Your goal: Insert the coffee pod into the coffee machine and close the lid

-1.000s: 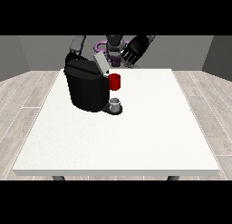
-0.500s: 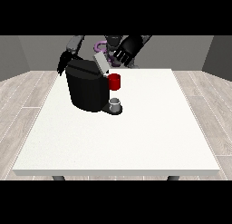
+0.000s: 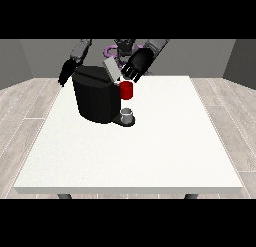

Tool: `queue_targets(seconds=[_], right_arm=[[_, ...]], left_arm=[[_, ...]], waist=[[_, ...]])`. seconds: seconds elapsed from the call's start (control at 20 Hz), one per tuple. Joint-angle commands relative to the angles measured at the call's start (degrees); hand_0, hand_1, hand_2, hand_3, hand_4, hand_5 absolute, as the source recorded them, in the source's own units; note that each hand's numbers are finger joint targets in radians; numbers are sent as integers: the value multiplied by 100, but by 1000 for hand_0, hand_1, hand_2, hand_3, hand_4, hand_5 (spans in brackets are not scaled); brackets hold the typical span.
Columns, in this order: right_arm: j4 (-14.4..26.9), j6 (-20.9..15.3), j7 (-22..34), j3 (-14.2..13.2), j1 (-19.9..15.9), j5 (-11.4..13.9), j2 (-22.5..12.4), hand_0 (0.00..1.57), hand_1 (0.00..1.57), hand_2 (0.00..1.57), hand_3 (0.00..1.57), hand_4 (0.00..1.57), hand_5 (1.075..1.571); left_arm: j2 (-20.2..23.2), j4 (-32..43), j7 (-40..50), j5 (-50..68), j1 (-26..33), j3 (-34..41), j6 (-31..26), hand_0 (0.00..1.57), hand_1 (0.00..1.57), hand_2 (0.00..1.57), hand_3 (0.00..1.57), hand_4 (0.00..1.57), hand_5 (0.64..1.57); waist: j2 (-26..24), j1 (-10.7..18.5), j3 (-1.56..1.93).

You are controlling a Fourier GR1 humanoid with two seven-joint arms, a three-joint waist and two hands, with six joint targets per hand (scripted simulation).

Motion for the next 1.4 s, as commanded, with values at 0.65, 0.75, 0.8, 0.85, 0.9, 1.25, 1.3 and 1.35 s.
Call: queue_targets(seconds=[0.65, 0.75, 0.8, 0.85, 0.9, 1.25, 1.3, 1.35], right_arm=[[163, -77, -101, -84, -266, 42, -49, 0, 0, 0, 0, 169, 1571], [154, 13, -224, -173, -152, -91, -81, 0, 0, 0, 0, 165, 1571], [35, 13, -84, -181, -89, -81, -133, 0, 0, 0, 0, 0, 1571], [58, -102, 77, -142, -425, -10, -63, 0, 0, 0, 0, 0, 1571], [250, 186, -127, -307, -110, -204, -265, 0, 0, 0, 0, 0, 1571], [-22, -113, 163, 1, -287, 87, -8, 0, 0, 0, 0, 0, 1571], [236, -108, -135, -157, -161, 38, -102, 0, 0, 0, 0, 0, 1571], [24, 11, -42, -35, -57, -10, -36, 0, 0, 0, 0, 0, 1571]], left_arm=[[-152, 198, 5, -96, -412, 5, 137, 1166, 1166, 1233, 1193, 421, 1571], [124, 292, 26, -65, -519, 113, -45, 1204, 1204, 1255, 1198, 411, 1571], [-48, 307, -111, -112, -183, 34, 147, 1216, 1216, 1259, 1200, 417, 1571], [311, 310, -211, -69, -645, 133, -85, 1227, 1227, 1258, 1198, 406, 1571], [-9, 223, 4, -115, -411, 25, 23, 1231, 1231, 1267, 1211, 389, 1571], [21, 342, -217, -201, -417, 85, 464, 1202, 1202, 1218, 1176, 360, 1571], [32, 239, -264, -153, -486, 89, 368, 1189, 1189, 1207, 1172, 362, 1571], [162, 370, -213, -185, -473, 123, 333, 1180, 1180, 1198, 1170, 351, 1571]], waist=[[307, -18, 1], [315, -93, 2], [174, -65, 0], [434, -47, 0], [130, -22, 2], [325, -127, -1], [404, -14, 1], [261, -187, 1]])
